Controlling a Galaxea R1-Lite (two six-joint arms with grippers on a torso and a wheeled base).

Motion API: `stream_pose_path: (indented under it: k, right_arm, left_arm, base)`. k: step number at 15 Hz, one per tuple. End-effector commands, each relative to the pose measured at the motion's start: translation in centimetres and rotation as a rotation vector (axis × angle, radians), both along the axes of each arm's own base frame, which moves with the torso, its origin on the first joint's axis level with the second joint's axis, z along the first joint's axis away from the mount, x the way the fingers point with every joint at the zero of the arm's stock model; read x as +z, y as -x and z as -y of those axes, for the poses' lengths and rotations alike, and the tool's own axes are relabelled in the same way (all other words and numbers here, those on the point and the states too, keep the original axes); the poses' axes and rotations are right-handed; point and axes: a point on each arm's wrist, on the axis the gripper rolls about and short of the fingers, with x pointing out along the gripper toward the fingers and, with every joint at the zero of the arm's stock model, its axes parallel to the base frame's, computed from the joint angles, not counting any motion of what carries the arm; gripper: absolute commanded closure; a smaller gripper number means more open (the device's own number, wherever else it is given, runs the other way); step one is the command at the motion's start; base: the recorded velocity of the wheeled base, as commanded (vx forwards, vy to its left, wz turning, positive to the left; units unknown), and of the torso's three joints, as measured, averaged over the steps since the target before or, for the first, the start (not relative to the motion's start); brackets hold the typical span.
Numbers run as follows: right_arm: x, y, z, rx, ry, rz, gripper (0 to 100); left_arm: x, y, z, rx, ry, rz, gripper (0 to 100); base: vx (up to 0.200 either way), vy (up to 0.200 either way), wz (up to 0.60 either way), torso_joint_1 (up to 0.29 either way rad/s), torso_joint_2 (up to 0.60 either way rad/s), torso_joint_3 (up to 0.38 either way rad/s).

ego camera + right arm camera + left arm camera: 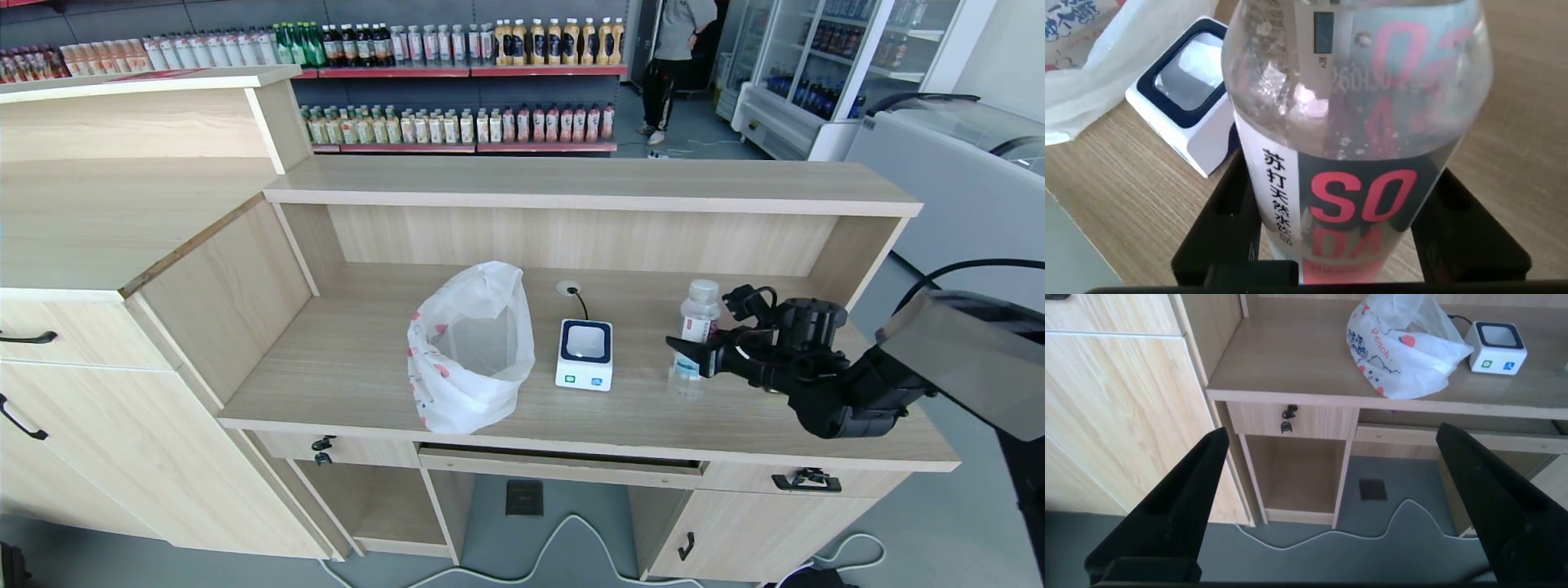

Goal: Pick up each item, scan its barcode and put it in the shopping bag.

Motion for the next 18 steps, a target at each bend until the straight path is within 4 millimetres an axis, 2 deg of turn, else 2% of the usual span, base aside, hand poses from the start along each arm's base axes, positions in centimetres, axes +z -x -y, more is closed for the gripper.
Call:
stream_pose_path:
  k: [1, 4, 6, 8, 11, 12, 14, 18]
  right_arm:
    - [4.2, 1.9, 0.4, -0.018, -0.080, 0.007, 100]
    - [10.6, 4.8, 1.9, -0.050, -0.218, 0.046, 100]
    - [14.6, 7.7, 2.8, -0.009, -0.341, 0.024, 100]
    - [18.5, 11.8, 4.3, 0.098, -0.410, -0.008, 100]
    - [19.4, 17.4, 4.9, 0.243, -0.430, -0.074, 100]
    - [19.6, 18.1, 4.8, 0.265, -0.439, -0.083, 100]
    - [22.5, 21.9, 3.9, 0.381, -0.516, -0.135, 100]
    - [25.1, 25.0, 2.8, 0.571, -0.489, -0.154, 100]
  left_arm:
    - [0.0, 0.0, 0.0, -0.001, 0.000, -0.001, 0]
    - [0.0, 0.0, 0.0, 0.000, 0.000, -0.001, 0]
    - [0.0, 0.0, 0.0, 0.000, 0.000, -0.001, 0]
    - [0.0, 0.0, 0.0, -0.001, 0.000, -0.001, 0]
    - [0.0, 0.0, 0.0, 0.000, 0.000, -0.001, 0]
    - [0.0, 0.0, 0.0, 0.000, 0.000, -0.001, 0]
    - [0.0, 0.0, 0.0, -0.001, 0.000, -0.001, 0]
    - [0.0, 0.0, 0.0, -0.001, 0.000, -0.001, 0]
  base:
    - [0.000, 0.000, 0.00, 0.000, 0.00, 0.000]
    - [0.000, 0.000, 0.00, 0.000, 0.00, 0.000]
    - [0.000, 0.000, 0.00, 0.000, 0.00, 0.000]
    - [0.000, 0.000, 0.00, 0.000, 0.00, 0.000]
    - [0.000, 0.000, 0.00, 0.000, 0.00, 0.000]
    - [0.000, 0.000, 0.00, 0.000, 0.00, 0.000]
    - [0.000, 0.000, 0.00, 0.000, 0.00, 0.000]
    - [0.000, 0.000, 0.00, 0.000, 0.00, 0.000]
